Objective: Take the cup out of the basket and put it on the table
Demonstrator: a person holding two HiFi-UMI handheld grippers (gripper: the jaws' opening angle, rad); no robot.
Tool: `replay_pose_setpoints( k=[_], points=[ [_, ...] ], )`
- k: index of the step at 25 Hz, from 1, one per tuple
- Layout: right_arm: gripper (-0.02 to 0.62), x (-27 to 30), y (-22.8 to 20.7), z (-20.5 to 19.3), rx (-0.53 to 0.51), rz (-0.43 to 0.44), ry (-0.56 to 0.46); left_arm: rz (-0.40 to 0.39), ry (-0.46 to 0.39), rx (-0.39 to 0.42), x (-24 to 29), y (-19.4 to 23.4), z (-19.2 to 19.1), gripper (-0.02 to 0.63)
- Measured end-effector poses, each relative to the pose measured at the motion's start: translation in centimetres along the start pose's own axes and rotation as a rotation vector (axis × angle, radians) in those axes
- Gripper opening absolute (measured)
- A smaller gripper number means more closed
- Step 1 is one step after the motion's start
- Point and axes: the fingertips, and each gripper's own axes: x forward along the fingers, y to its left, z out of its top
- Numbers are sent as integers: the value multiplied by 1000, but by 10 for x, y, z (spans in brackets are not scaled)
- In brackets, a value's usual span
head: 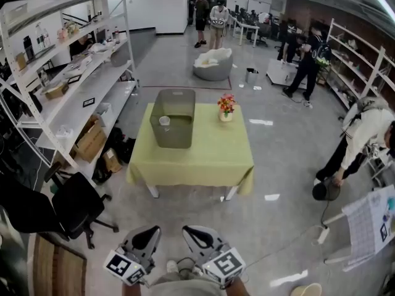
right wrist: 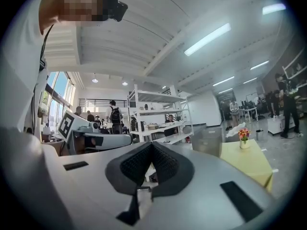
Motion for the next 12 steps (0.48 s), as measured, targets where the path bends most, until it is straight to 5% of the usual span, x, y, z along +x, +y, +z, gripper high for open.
replay_pose_setpoints(
  k=[12],
  points=[
    [8,-7,-18,2,27,-21,-49,22,4,-4,10,-13,-6,8]
  ],
)
